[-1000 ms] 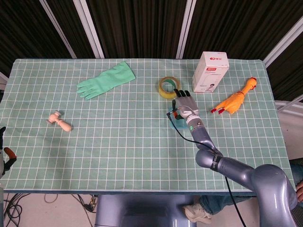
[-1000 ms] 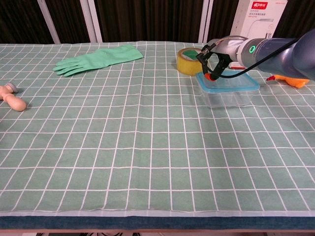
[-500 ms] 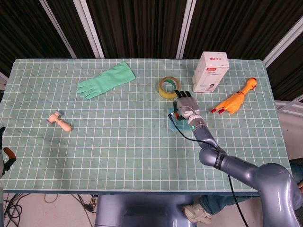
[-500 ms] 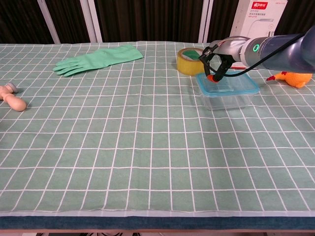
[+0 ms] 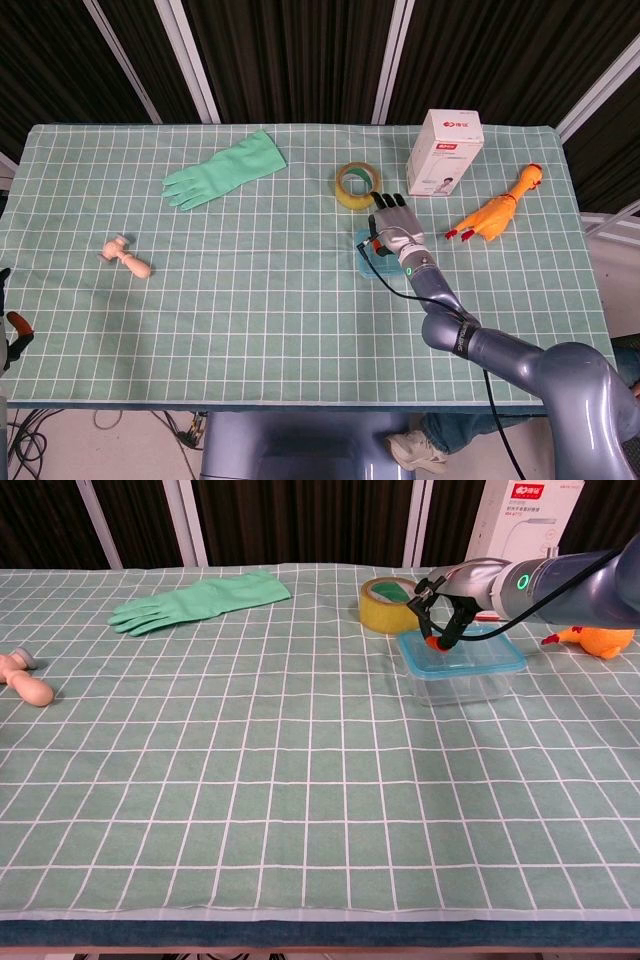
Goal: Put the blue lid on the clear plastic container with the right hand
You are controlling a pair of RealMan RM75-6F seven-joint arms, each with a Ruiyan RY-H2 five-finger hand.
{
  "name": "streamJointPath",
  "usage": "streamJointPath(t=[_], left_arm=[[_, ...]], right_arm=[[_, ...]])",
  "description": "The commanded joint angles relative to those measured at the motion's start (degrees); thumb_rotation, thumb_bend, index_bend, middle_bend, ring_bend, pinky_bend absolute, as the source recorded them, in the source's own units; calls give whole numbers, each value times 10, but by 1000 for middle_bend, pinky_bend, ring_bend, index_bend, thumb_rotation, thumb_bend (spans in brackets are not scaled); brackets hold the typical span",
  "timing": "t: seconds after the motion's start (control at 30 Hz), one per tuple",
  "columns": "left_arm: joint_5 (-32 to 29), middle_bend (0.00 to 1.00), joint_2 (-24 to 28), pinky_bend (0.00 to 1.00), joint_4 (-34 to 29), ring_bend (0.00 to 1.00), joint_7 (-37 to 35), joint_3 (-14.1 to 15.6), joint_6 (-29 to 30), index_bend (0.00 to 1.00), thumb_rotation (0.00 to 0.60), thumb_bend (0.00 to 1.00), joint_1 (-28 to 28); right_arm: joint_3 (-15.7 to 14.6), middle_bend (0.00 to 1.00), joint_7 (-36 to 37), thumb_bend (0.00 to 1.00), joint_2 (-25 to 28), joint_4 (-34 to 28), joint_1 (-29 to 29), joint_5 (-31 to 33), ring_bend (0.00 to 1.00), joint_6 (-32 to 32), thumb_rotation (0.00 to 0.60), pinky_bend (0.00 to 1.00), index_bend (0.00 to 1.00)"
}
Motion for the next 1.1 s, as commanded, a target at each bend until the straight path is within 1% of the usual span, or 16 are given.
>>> streamJointPath(t=[0.03,0.17,0.37,0.5,0.53,0.57,0.6,0.63,0.67,0.7,0.77,0.83,0.87,0.97,1.0,1.1], left_arm=[[0,0,0,0,0,0,0,0,0,67,600,813,0],[-1,0,0,0,0,0,0,-1,1,67,600,813,0],[-1,0,-1,0,0,0,0,-1,2,67,600,813,0],[-1,0,-1,0,0,0,0,-1,2,67,600,813,0],[-1,0,-1,0,0,0,0,-1,2,67,600,813,0],[0,0,-1,0,0,0,0,-1,2,67,600,813,1],[0,0,-1,0,0,0,-1,-1,2,67,600,813,1],[1,0,-1,0,0,0,-1,-1,3,67,600,813,1],[2,0,-1,0,0,0,-1,0,3,67,600,813,1],[3,0,-1,0,0,0,-2,0,3,67,600,813,1],[5,0,-1,0,1,0,-2,1,2,67,600,813,1],[9,0,-2,0,2,0,-2,2,2,67,600,813,0],[11,0,-2,0,2,0,-2,2,3,67,600,813,0],[23,0,-4,0,5,0,0,6,7,67,600,814,0],[27,0,-5,0,6,0,0,7,8,67,600,813,0],[44,0,-8,0,10,0,1,11,17,67,600,813,2]], right_arm=[[-2,0,1,493,-1,-1,1,0,0,1,600,0,780],[-10,0,0,493,-2,-5,2,-1,0,-1,600,0,780],[-12,0,4,493,0,-7,6,2,0,-1,600,0,780],[5,0,23,493,6,-18,3,-10,0,18,600,0,779],[9,0,28,493,8,-21,1,-15,0,24,600,0,763],[14,0,35,493,11,-24,-1,-20,0,30,600,0,708],[20,0,41,481,13,-29,-3,-25,0,38,600,0,610],[27,0,51,454,18,-36,-8,-35,0,49,600,0,476],[33,0,60,432,25,-46,-13,-44,0,61,600,0,387],[40,0,70,396,35,-59,-20,-51,0,73,600,0,268],[51,0,90,353,60,-98,-38,-67,0,100,600,0,121],[54,0,106,329,92,-147,-62,-91,0,133,600,0,57],[54,0,110,327,103,-165,-71,-101,0,145,600,0,44],[49,0,131,318,154,-243,-119,-147,0,215,600,0,24],[47,0,135,311,164,-259,-130,-156,0,228,600,0,21],[33,0,162,295,207,-321,-188,-194,0,293,600,0,11]])
